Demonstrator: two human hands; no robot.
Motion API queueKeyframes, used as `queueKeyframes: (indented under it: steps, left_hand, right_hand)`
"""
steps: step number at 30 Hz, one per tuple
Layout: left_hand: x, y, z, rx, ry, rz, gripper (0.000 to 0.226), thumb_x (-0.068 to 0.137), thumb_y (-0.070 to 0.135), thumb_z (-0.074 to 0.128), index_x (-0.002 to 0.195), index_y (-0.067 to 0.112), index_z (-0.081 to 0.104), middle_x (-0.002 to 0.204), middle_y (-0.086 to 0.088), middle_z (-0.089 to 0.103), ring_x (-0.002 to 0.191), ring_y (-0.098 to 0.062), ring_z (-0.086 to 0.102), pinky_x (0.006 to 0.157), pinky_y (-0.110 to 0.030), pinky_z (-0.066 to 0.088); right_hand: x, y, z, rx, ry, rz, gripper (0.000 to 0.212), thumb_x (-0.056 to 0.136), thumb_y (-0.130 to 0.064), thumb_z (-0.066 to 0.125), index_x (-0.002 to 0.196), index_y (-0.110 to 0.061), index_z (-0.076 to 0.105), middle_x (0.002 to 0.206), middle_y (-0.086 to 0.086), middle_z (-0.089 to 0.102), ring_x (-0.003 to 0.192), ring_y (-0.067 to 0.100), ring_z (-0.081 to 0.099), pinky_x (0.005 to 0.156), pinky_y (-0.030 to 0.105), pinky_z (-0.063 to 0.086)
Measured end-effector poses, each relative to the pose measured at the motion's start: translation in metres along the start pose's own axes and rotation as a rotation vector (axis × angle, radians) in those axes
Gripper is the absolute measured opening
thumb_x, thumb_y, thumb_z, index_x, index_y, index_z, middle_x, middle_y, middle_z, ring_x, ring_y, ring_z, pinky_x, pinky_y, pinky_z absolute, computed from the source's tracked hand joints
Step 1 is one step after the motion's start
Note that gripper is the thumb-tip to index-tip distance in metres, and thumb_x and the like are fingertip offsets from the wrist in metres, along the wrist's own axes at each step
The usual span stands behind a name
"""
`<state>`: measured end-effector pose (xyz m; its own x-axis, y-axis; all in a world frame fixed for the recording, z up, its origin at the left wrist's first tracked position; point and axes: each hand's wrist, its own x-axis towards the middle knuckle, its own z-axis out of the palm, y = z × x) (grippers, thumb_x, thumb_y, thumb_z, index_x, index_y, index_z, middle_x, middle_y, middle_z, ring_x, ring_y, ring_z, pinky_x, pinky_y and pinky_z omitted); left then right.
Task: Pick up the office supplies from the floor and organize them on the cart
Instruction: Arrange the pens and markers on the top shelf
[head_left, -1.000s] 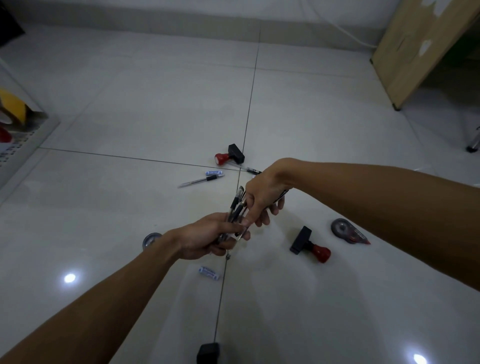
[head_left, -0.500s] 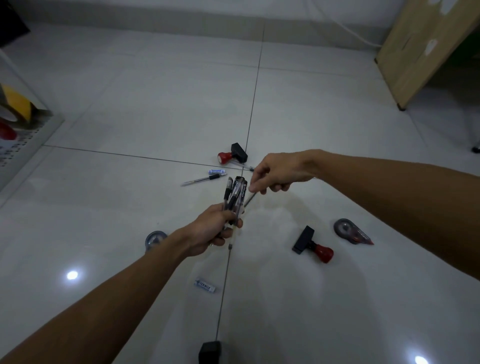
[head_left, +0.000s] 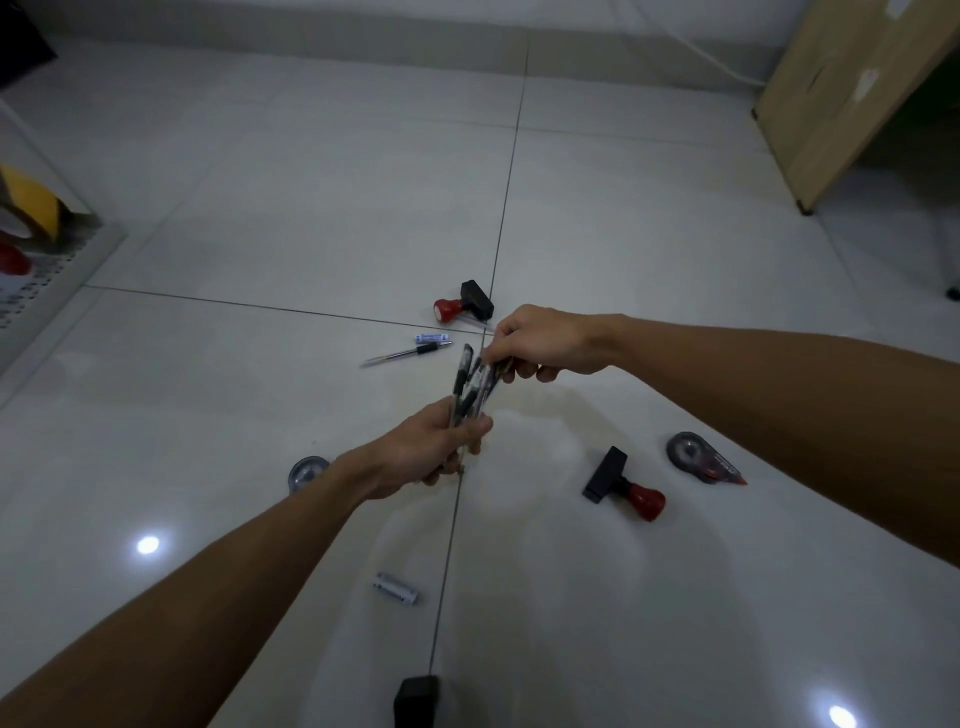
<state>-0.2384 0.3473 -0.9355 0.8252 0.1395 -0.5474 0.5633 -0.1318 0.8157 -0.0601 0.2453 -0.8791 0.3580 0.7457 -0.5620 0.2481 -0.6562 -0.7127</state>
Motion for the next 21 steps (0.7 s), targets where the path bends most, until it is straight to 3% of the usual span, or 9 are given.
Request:
queueKeyframes:
  steps: [3, 6, 9, 12, 16, 21]
  left_hand:
    - [0.000, -0.001, 0.001, 0.089, -0.026, -0.019, 0.023, 0.102, 0.043, 0.045, 0.102, 0.020, 0.046, 0.083, 0.001, 0.056, 0.065, -0.014, 0.043, 0.052, -0.025, 0.040]
    - [0.002, 0.002, 0.004, 0.005, 0.019, 0.001, 0.019, 0.103, 0.038, 0.044, 0.101, 0.018, 0.046, 0.081, -0.001, 0.056, 0.071, -0.015, 0.050, 0.058, -0.027, 0.045]
    - [0.006, 0.006, 0.005, -0.171, 0.079, 0.055, 0.013, 0.103, 0.027, 0.047, 0.102, 0.014, 0.050, 0.080, -0.004, 0.056, 0.077, -0.016, 0.060, 0.070, -0.029, 0.053]
    - [0.008, 0.009, 0.004, -0.254, 0.097, 0.108, 0.007, 0.102, 0.017, 0.049, 0.102, 0.010, 0.050, 0.077, -0.006, 0.055, 0.069, -0.016, 0.060, 0.065, -0.029, 0.052]
    - [0.009, 0.014, 0.007, -0.279, 0.066, 0.121, 0.010, 0.102, 0.013, 0.049, 0.110, 0.007, 0.050, 0.076, -0.006, 0.053, 0.059, -0.015, 0.053, 0.056, -0.030, 0.047]
    - [0.013, 0.028, -0.001, -0.272, 0.109, 0.139, 0.011, 0.100, 0.020, 0.055, 0.098, 0.011, 0.049, 0.069, -0.003, 0.051, 0.053, -0.013, 0.051, 0.054, -0.028, 0.049]
  right_hand:
    - [0.001, 0.000, 0.002, 0.050, 0.021, 0.012, 0.014, 0.094, -0.015, 0.052, 0.083, -0.007, 0.051, 0.077, 0.011, 0.055, 0.052, 0.012, 0.037, 0.045, 0.024, 0.027]
    - [0.003, -0.002, 0.003, 0.100, 0.076, 0.001, 0.006, 0.094, -0.010, 0.049, 0.088, -0.009, 0.050, 0.078, 0.010, 0.046, 0.054, 0.012, 0.037, 0.045, 0.024, 0.029]
    - [0.007, -0.007, 0.008, 0.114, 0.208, -0.007, 0.013, 0.096, -0.008, 0.044, 0.095, -0.007, 0.057, 0.083, 0.011, 0.050, 0.061, 0.015, 0.044, 0.049, 0.025, 0.038]
    - [0.009, -0.011, 0.016, 0.108, 0.275, -0.027, 0.022, 0.102, -0.023, 0.042, 0.092, -0.009, 0.055, 0.085, 0.010, 0.053, 0.070, 0.018, 0.049, 0.056, 0.027, 0.041]
    - [0.012, -0.013, 0.023, 0.095, 0.245, -0.048, 0.031, 0.104, -0.042, 0.039, 0.094, -0.014, 0.048, 0.090, 0.008, 0.048, 0.081, 0.021, 0.043, 0.067, 0.031, 0.037]
    - [0.018, -0.019, 0.023, 0.202, 0.278, -0.111, 0.040, 0.095, -0.050, 0.057, 0.092, -0.011, 0.051, 0.088, 0.009, 0.050, 0.081, 0.021, 0.053, 0.074, 0.033, 0.047]
